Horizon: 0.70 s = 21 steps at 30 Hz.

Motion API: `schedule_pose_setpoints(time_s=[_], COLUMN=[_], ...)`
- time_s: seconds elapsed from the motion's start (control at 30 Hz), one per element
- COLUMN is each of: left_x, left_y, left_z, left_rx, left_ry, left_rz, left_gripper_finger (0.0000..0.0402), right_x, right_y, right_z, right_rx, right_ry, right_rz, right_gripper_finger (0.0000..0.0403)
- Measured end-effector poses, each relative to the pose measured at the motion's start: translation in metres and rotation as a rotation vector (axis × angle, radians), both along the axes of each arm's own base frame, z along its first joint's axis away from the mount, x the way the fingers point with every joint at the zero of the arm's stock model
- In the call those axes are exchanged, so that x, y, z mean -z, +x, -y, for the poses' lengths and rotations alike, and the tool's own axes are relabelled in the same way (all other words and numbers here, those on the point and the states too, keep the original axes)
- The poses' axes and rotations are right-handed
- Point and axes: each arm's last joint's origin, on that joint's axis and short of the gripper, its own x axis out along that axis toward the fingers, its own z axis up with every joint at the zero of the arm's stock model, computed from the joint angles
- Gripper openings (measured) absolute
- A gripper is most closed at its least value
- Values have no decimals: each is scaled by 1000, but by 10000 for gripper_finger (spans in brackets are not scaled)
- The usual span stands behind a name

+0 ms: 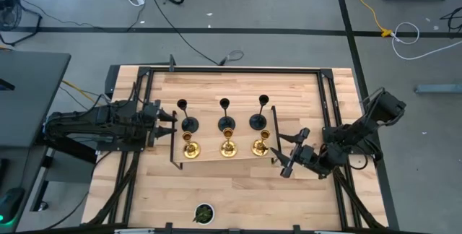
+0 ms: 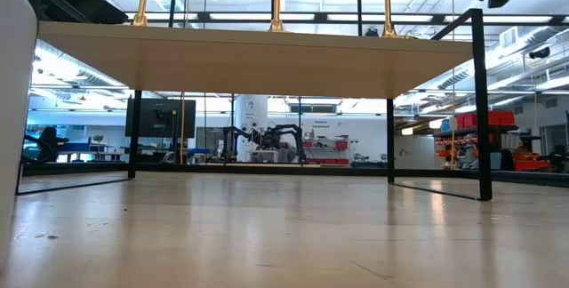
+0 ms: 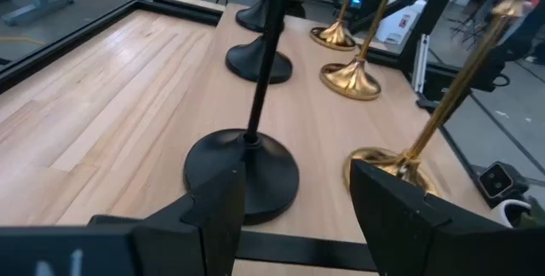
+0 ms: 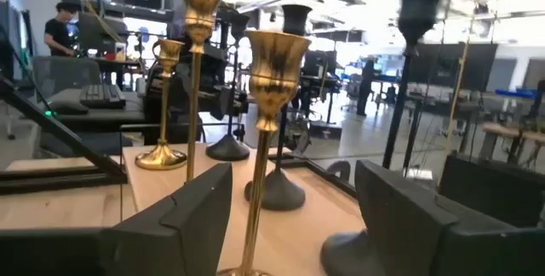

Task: Pick & Place candle stick holders
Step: Return to Home Position

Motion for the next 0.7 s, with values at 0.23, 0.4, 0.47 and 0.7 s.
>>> schedule_pose_setpoints(time_s=[0.23, 0.4, 0.47, 0.7], left_x=[-4, -11, -10, -12], left_y=[1, -8, -16, -30], left_z=[0, -1, -1, -1], left_rx=[10, -25, -29, -57], left_ry=[90, 157, 158, 138], left_rz=[44, 123, 138, 239], left_gripper_finger=[211, 211, 211, 211], right_x=[0, 0, -2, -4], right_y=[-8, -18, -24, -53], right_z=[-9, -18, -20, -5], right_rx=[-49, -44, -21, -175], right_ry=[143, 162, 181, 195], right_rz=[54, 37, 29, 87], right_gripper_finger=[249, 249, 249, 249])
